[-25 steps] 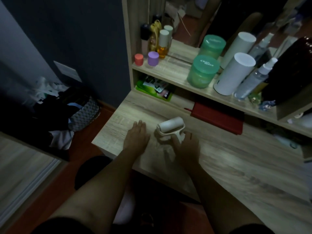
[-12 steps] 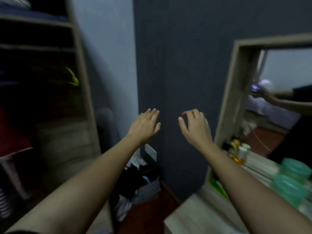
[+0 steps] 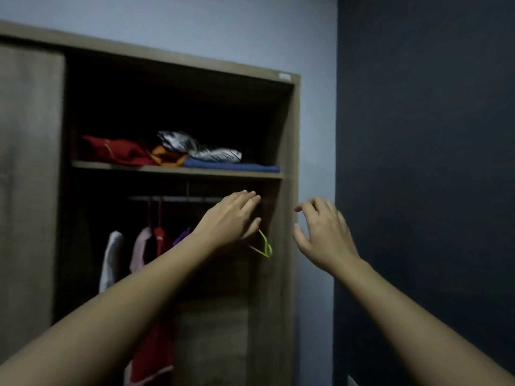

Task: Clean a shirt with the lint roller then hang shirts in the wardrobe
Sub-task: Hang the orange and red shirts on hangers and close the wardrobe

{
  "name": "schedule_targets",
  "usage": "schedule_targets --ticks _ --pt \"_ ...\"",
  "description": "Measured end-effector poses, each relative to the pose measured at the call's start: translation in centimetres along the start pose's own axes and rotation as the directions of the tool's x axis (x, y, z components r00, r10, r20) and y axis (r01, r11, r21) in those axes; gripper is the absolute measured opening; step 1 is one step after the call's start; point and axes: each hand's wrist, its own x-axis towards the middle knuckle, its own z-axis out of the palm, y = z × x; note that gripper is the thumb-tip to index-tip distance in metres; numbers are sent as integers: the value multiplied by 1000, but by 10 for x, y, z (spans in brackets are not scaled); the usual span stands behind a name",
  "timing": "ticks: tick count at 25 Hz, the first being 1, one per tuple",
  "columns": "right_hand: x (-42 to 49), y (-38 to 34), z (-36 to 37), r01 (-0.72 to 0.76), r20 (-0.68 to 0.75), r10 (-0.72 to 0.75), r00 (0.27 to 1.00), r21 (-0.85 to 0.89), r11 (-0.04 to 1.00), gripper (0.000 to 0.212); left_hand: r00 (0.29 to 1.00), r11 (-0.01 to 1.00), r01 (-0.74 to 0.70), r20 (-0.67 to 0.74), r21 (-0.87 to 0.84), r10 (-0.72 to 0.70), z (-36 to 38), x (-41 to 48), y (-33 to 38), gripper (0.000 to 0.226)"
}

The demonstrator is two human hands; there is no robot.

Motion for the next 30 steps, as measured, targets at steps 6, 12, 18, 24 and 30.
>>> schedule_targets --ticks 6,12,18,24,30 --pt "111 -84 73 100 -69 -103 992 -38 994 30 997 993 1 -79 118 9 -12 3 -151 56" --pt "163 -92 122 153 -50 -164 985 -185 971 25 994 979 -50 -85 199 68 0 12 -227 53" --pt "220 -77 160 155 -66 -172 983 -202 967 34 991 984 -5 -127 181 29 28 55 -267 58" --pt "300 -57 190 152 -61 -167 984 -204 967 48 995 968 86 -64 236 -73 55 121 -286 67" --pt "358 -55 199 154 353 -161 921 48 987 66 880 865 264 261 426 -397 68 170 -311 82"
